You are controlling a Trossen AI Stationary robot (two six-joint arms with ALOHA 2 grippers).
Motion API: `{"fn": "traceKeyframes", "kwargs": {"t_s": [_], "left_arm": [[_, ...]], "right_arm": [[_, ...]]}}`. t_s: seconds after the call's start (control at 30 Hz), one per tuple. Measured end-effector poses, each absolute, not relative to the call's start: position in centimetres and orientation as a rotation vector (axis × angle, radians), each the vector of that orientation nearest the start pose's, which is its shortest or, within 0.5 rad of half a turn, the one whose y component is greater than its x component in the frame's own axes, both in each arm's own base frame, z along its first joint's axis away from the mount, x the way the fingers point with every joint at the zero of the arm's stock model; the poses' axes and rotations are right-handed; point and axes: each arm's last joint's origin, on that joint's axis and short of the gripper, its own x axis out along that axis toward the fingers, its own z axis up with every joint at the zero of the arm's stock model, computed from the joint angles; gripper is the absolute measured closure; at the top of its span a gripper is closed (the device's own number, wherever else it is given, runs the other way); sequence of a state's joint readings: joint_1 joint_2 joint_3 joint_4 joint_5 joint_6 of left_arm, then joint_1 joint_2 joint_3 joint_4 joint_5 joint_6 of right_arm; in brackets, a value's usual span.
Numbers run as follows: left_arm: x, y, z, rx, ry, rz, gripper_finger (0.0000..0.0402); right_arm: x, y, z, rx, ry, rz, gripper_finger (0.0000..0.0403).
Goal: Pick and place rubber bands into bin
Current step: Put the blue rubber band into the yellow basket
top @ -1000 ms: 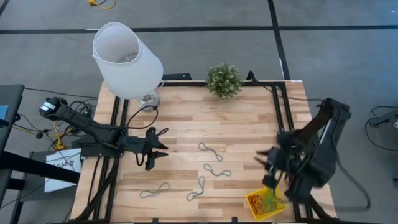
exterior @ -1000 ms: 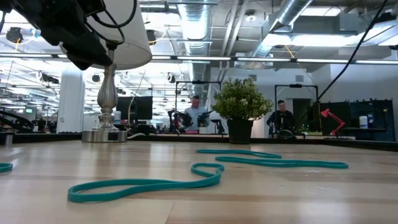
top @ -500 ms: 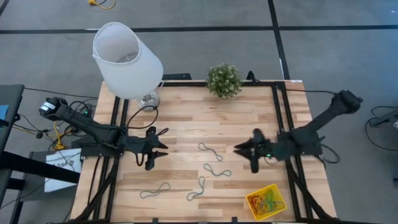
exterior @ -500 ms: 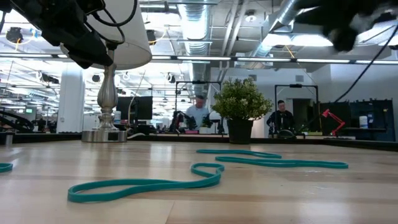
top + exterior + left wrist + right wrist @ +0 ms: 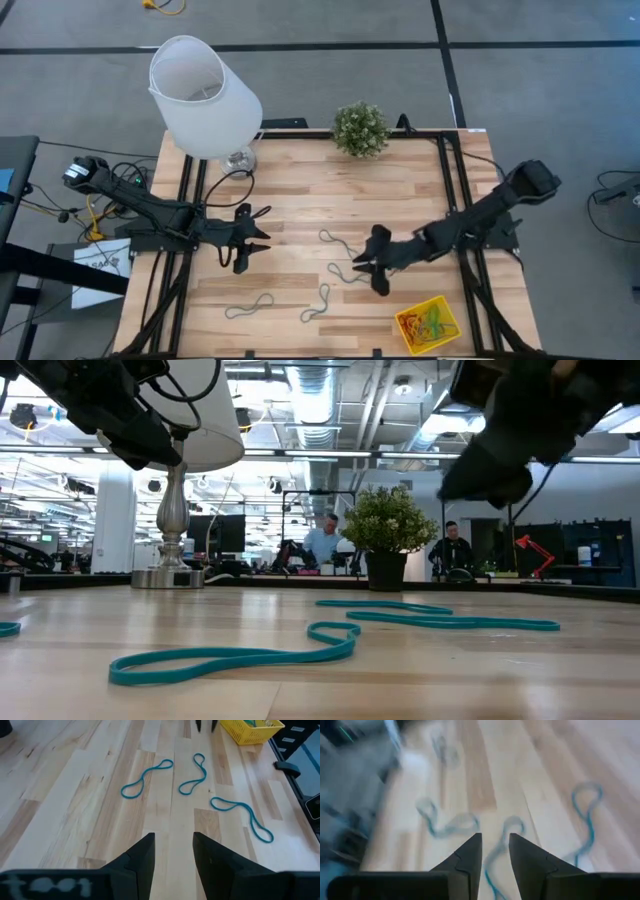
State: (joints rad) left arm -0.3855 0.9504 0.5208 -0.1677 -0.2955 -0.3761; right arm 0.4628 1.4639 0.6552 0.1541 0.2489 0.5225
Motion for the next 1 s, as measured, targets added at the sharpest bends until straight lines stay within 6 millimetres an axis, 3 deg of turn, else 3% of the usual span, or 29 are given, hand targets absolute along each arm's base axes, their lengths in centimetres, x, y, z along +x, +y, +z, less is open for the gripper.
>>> {"fn": "traceKeyframes", "kwargs": {"t_s": [0.23, 0.37, 0.47, 0.63, 1.0], "left_arm": [[18.2, -6.5, 21.7, -0.175, 0.569, 0.022, 0.0281], [18.2, -6.5, 21.7, -0.177, 0.569, 0.022, 0.0281], [18.2, -6.5, 21.7, -0.178, 0.569, 0.022, 0.0281], [18.2, -6.5, 21.7, -0.178, 0.57, 0.022, 0.0281], [18.2, -6.5, 21.7, -0.178, 0.571, 0.022, 0.0281]], "right_arm": [[28.6, 15.2, 17.2, 0.205, 0.823, 0.075, 0.031], [29.7, 16.5, 16.1, 0.147, 0.922, 0.056, 0.031], [30.4, 16.8, 14.4, 0.108, 1.003, 0.025, 0.031], [32.0, 16.8, 13.2, 0.104, 1.034, -0.005, 0.031], [32.2, 15.9, 12.5, 0.125, 1.135, -0.062, 0.0311]]}}
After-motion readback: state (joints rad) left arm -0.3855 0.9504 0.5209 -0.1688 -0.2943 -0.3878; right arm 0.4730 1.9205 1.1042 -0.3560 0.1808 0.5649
